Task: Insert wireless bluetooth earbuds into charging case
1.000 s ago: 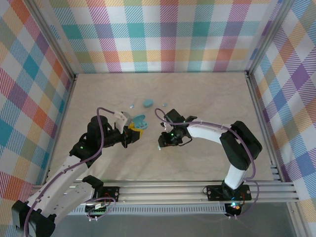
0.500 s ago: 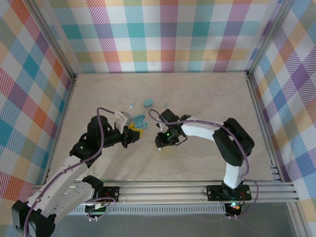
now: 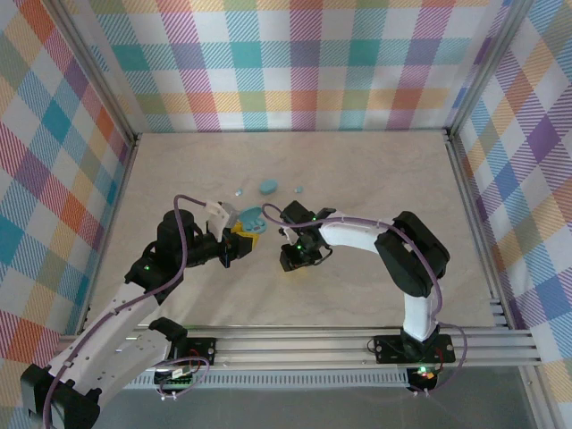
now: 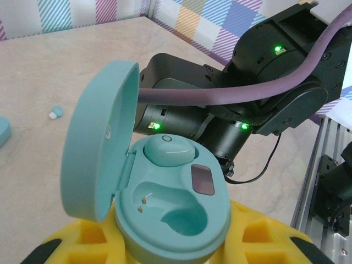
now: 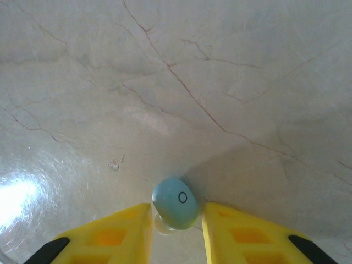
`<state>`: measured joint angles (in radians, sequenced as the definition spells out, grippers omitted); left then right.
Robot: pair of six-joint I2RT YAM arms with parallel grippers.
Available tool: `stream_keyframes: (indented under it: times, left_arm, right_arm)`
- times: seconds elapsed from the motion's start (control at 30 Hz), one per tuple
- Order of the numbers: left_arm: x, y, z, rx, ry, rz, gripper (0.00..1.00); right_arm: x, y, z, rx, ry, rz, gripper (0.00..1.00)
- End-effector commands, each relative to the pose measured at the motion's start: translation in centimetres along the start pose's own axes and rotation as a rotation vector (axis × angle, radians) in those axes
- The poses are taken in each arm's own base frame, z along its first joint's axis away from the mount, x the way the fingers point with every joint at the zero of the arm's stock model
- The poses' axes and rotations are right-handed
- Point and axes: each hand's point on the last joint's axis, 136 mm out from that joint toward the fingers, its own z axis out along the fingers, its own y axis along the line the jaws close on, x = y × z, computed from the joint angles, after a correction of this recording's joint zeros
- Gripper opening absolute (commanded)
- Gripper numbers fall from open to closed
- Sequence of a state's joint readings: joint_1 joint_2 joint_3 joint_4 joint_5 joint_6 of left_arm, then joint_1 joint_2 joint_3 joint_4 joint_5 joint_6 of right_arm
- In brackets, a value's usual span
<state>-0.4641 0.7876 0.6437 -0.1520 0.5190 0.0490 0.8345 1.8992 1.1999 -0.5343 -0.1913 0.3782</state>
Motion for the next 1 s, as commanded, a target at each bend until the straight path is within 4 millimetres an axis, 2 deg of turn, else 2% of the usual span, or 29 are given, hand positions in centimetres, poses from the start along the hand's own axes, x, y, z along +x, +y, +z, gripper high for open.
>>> stream_keyframes:
  times: [0.0, 0.2, 0.33, 0.57, 0.97]
  left_arm:
    - [-0.3, -0.4, -0.1, 0.012, -0.021, 0.025, 0.0]
    - [-0.4, -0.5, -0.1, 0.015, -0.022, 0.027, 0.0]
    - [-0.5, -0.5, -0.2, 0.012, -0.024, 0.028, 0.0]
    - [-0.3, -0.5, -0.5, 0.006, -0.023, 0.027, 0.0]
    - [-0.2, -0.6, -0.6, 0.005, -0.025, 0.028, 0.0]
  right_arm:
    - [0.5, -0.1, 0.6, 0.045, 0.036, -0.033, 0.31]
    - [0.0, 0.2, 0.5, 0.044, 0.032, -0.027, 0.35]
    - [-0.4, 0.6, -0.3, 0.048, 0.019, -0.022, 0.4]
    - [-1.1, 0.8, -1.8, 0.064, -0.02, -0.011, 0.4]
    - [-1.1, 0.4, 0.0, 0.126, 0.011, -0.031, 0.39]
